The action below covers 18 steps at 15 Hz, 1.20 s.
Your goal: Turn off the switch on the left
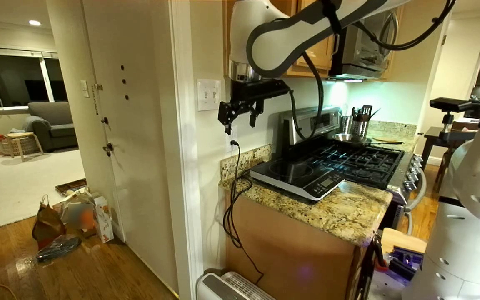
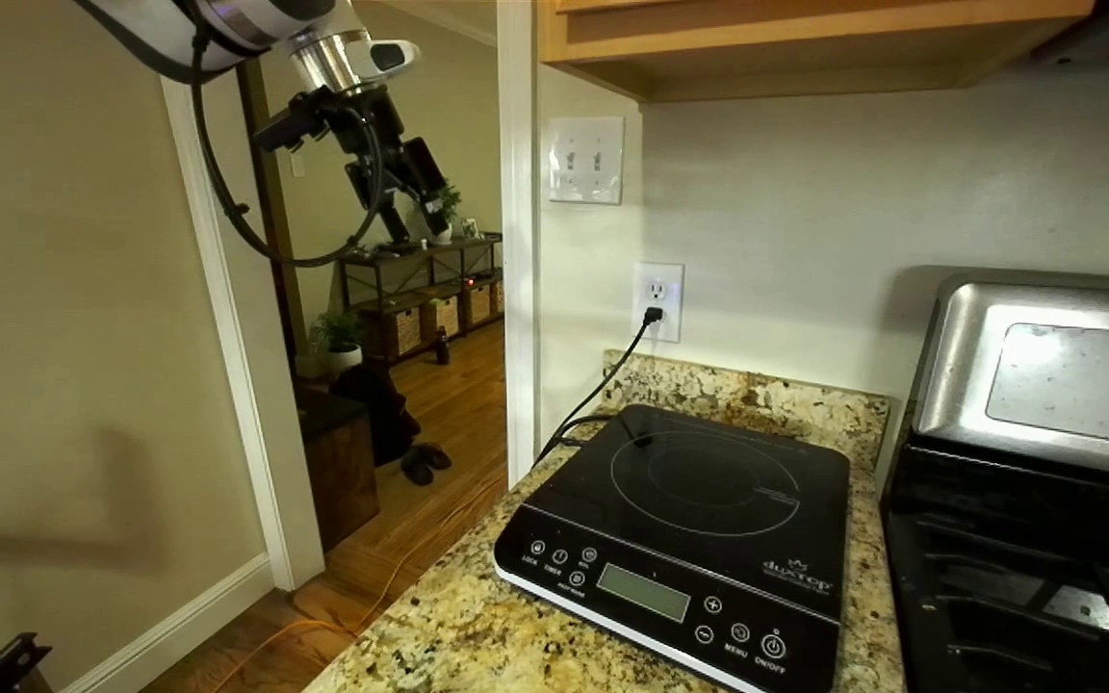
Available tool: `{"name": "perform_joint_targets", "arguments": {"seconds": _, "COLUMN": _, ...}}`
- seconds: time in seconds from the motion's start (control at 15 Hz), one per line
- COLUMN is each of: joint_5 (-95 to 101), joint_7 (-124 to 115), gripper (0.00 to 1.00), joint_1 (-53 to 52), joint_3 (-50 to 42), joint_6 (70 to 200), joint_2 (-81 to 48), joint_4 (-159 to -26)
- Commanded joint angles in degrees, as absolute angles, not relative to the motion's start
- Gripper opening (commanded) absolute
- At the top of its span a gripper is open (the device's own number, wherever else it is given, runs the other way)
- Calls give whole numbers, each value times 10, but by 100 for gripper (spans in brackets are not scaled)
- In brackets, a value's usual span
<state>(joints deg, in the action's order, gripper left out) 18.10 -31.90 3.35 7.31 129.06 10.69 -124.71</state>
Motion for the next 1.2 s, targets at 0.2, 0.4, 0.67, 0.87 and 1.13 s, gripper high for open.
{"name": "perform_joint_targets", "arguments": {"seconds": 0.2, "joint_5": 124, "joint_7": -417, "gripper": 100, "joint_1": 48, "joint_3": 34, "joint_6": 1306, "joint_2": 84, "joint_4": -1184}}
{"name": "perform_joint_targets", "arguments": {"seconds": 0.4, "joint_5": 107, "joint_7": -472, "gripper": 100, "joint_1": 50, "joint_3": 26, "joint_6": 1346, "joint_2": 76, "joint_4": -1178}}
{"name": "perform_joint_targets", "arguments": {"seconds": 0.67, "joint_5": 115, "joint_7": -457, "gripper": 100, "joint_1": 44, "joint_3": 23, "joint_6": 1334, "joint_2": 79, "joint_4": -1181}}
{"name": "perform_joint_targets", "arguments": {"seconds": 0.87, "joint_5": 109, "joint_7": -489, "gripper": 100, "joint_1": 45, "joint_3": 24, "joint_6": 1340, "joint_2": 78, "joint_4": -1182}}
{"name": "perform_joint_targets", "arguments": {"seconds": 1.13, "joint_5": 43, "joint_7": -564, "gripper": 100, "joint_1": 46, "joint_3": 18, "joint_6": 1356, "joint_2": 61, "joint_4": -1181}}
